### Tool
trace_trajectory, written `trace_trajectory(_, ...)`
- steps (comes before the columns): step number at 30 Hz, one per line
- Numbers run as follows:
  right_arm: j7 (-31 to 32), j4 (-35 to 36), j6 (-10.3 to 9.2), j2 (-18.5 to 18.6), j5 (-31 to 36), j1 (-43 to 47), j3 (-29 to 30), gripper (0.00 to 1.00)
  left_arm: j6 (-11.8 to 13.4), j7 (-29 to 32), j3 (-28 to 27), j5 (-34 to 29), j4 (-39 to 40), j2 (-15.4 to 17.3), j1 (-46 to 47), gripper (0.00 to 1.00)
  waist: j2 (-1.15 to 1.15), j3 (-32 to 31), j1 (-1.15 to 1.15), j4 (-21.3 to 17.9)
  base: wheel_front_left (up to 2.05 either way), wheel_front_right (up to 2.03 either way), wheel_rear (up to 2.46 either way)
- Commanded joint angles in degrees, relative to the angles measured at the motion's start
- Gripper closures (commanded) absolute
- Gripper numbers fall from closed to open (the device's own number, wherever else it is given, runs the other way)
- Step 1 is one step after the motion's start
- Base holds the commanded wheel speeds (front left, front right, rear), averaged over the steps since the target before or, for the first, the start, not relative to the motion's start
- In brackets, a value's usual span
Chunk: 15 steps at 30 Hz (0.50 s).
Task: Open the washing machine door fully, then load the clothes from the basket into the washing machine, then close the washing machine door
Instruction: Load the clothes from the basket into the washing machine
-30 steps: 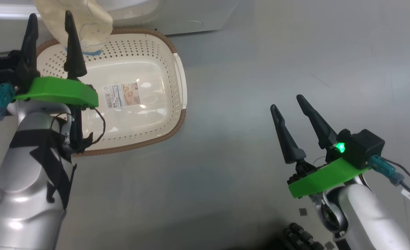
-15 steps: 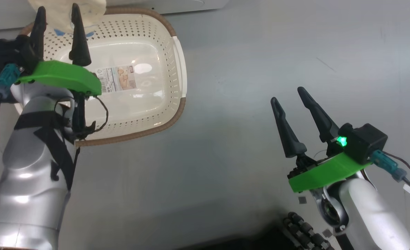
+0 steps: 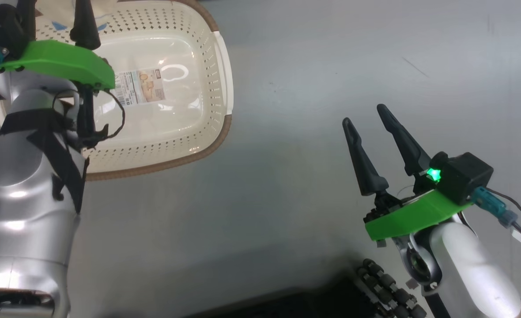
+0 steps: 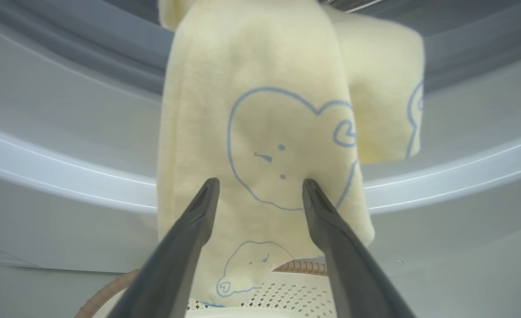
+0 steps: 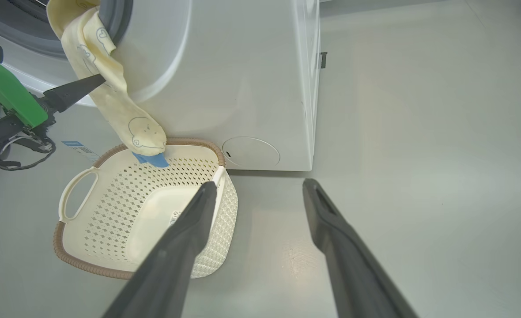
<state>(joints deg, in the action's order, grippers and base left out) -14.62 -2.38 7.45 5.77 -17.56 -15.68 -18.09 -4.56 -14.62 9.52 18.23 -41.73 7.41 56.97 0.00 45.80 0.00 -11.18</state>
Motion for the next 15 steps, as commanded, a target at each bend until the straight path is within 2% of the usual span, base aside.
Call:
trace_trajectory(1,-0.38,1.73,0.03,0.00,0.19,1.04,-1.03,0.00,-0.16,-0.37,-1.27,-0.41,1.24,1.44,0.53,0.00,0.00,0.29,0.00,-0.10,0.00,0.00,0.00)
trace_trajectory(15,-0.38,1.46,0.03,-0.68,-0.05,0.80,-1.31,0.00,-0.66,-0.38,-3.37,-1.11,-3.61,1.89,6.87,0.00,0.00,1.80,0.00,-1.29,0.00,0.00,0.00)
